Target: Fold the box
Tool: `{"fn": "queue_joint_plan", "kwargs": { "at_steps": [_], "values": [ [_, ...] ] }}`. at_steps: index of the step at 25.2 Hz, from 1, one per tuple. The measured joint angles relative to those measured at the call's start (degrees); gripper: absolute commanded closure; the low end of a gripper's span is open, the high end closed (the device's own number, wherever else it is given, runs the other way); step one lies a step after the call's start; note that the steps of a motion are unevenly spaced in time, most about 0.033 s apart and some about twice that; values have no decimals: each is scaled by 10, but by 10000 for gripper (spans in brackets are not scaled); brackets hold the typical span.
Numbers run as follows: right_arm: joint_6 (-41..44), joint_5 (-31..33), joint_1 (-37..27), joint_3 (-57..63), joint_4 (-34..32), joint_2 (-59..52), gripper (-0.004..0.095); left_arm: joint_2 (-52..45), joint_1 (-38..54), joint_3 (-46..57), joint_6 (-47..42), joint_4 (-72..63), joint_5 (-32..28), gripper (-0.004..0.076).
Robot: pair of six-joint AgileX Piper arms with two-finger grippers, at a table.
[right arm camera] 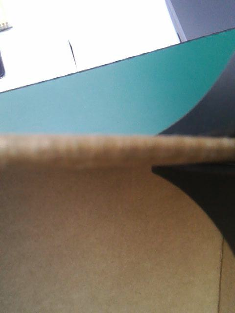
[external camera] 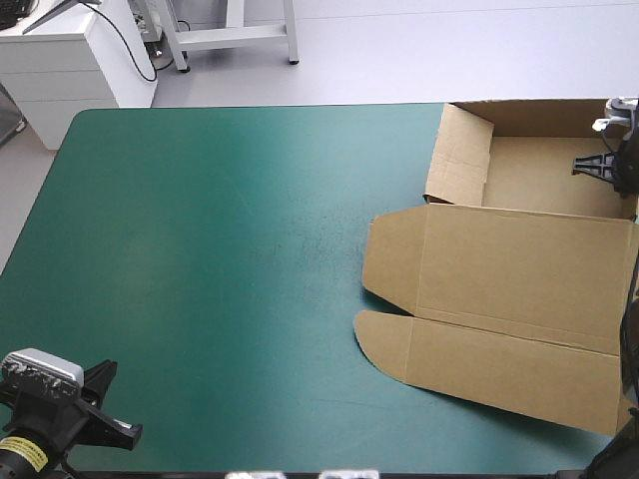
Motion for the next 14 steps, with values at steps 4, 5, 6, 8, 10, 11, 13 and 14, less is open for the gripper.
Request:
{"fn": "queue_joint_plan", "kwargs": {
  "at_steps": [4,5,6,8,10,11,13,14],
  "values": [
    [-2,-17,-42,0,0,46,929,0,0,0,0,1,-20,731],
    [-2,-24,-48,0,0,55,929,0,0,0,0,1,-21,731],
    [-3,-28,-52,0,0,62,929,0,0,0,0,1,-21,731],
    [-4,-35,-59,0,3,80,929,0,0,0,0,1,-22,731],
    [-8,-35,-63,0,6,97,929,0,0,0,0,1,-23,731],
    [-10,-35,-65,0,7,105,923,0,0,0,0,1,-23,731],
    [-13,-35,-67,0,12,125,894,0,0,0,0,1,-23,731],
    [-13,-35,-67,0,13,129,866,0,0,0,0,1,-23,731]
  ]
}}
